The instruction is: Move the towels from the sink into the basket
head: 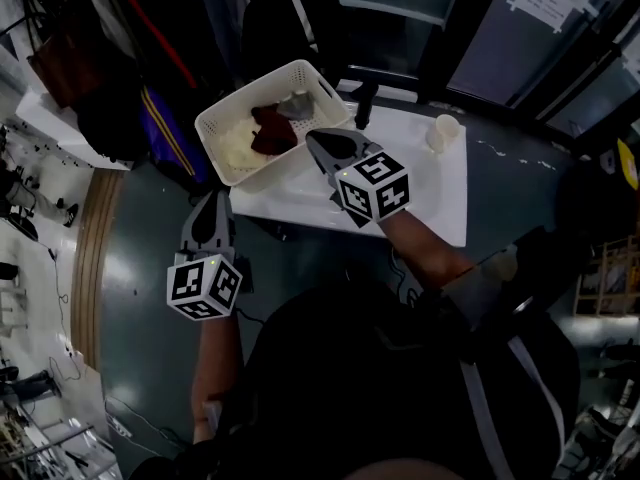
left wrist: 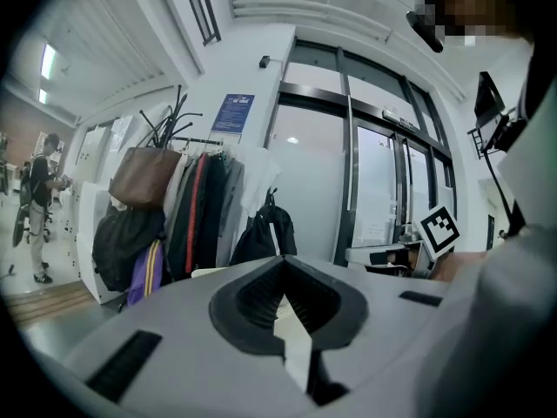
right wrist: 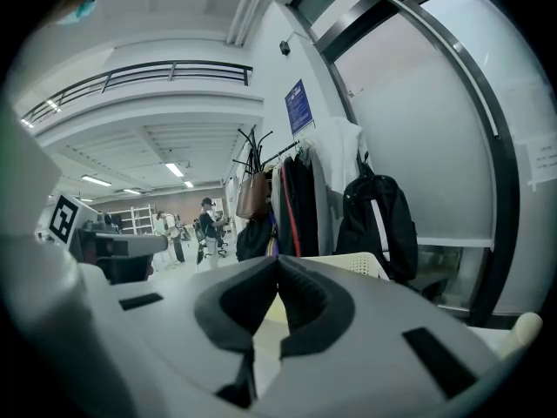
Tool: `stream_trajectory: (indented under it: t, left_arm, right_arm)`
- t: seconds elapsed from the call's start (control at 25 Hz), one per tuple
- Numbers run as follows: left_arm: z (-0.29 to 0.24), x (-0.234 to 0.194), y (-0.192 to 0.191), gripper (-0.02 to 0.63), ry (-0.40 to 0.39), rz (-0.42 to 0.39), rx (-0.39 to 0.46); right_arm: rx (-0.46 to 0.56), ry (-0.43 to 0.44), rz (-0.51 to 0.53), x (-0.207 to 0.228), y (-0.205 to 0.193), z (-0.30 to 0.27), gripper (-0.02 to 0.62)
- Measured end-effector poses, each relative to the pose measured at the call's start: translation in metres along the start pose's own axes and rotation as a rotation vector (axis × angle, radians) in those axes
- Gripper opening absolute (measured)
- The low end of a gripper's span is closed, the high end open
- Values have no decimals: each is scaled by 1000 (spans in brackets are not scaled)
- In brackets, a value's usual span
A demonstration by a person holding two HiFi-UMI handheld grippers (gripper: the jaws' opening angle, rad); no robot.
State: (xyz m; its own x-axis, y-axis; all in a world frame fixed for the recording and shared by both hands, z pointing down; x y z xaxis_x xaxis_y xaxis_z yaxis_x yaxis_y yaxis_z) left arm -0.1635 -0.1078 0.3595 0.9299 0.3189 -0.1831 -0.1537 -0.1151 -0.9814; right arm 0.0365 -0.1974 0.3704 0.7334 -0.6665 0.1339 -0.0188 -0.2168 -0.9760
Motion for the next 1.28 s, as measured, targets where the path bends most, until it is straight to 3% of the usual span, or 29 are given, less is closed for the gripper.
stream_trajectory:
  t: [0.48, 1.28]
  left_arm:
    - [-30, 20, -3, 3, 29, -1, 9]
    - [-24, 25, -2, 3, 61, 13, 7]
  right_arm:
    - [-5, 44, 22, 21, 4, 3, 8]
    - [-11, 28, 12, 31, 3, 13, 8]
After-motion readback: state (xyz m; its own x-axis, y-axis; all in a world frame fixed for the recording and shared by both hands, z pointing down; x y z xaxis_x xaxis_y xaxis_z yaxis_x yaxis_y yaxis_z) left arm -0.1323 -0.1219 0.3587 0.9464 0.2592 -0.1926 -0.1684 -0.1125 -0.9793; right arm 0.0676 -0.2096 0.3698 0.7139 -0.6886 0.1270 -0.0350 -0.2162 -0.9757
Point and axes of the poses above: the fingertips, and each gripper's own axes: z backward along the fingers, x to its right, y out of its top, the point moved 4 cm from there along z, backward along the fingers, and after that the axes turned 3 degrees about x, right-handed, at the moved point
